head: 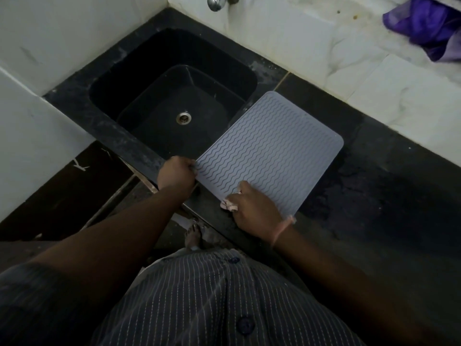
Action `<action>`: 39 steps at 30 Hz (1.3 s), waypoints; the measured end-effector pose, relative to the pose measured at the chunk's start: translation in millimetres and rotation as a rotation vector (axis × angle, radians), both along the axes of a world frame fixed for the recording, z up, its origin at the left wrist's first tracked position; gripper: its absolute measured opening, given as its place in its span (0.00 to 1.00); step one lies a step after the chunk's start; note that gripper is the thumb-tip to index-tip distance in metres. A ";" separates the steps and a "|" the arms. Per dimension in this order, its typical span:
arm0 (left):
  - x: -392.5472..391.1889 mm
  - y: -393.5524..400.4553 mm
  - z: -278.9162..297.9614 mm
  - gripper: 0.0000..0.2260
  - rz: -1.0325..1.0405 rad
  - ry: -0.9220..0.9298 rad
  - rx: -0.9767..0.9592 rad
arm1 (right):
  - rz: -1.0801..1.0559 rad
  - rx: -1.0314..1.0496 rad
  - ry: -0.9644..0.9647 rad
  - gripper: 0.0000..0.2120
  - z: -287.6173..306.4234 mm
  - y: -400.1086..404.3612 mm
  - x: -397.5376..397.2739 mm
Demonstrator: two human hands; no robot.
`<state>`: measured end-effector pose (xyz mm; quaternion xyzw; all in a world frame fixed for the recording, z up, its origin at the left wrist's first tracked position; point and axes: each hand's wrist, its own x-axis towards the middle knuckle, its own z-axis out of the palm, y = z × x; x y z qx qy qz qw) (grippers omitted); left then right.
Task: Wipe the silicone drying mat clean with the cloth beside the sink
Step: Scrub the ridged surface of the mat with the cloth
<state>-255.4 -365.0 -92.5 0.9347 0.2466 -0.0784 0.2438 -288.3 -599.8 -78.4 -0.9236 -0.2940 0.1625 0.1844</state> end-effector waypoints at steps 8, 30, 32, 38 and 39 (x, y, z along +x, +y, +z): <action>-4.2 -7.6 3.9 0.10 -0.050 -0.002 0.065 | -0.102 0.003 0.143 0.11 10.0 -37.7 -27.8; -34.8 -113.1 25.3 0.28 -0.686 0.008 0.138 | -0.210 -0.051 0.191 0.06 26.1 -115.2 -24.9; -38.0 -128.1 24.7 0.32 -0.727 -0.007 0.075 | -0.193 -0.031 0.188 0.06 30.4 -118.5 -21.6; -43.1 -147.2 18.9 0.45 -0.815 0.105 0.243 | -0.059 -0.073 0.137 0.09 26.7 -126.1 -29.0; -43.7 -146.4 19.2 0.46 -0.822 0.109 0.261 | -0.063 -0.062 0.149 0.10 24.8 -128.8 -26.7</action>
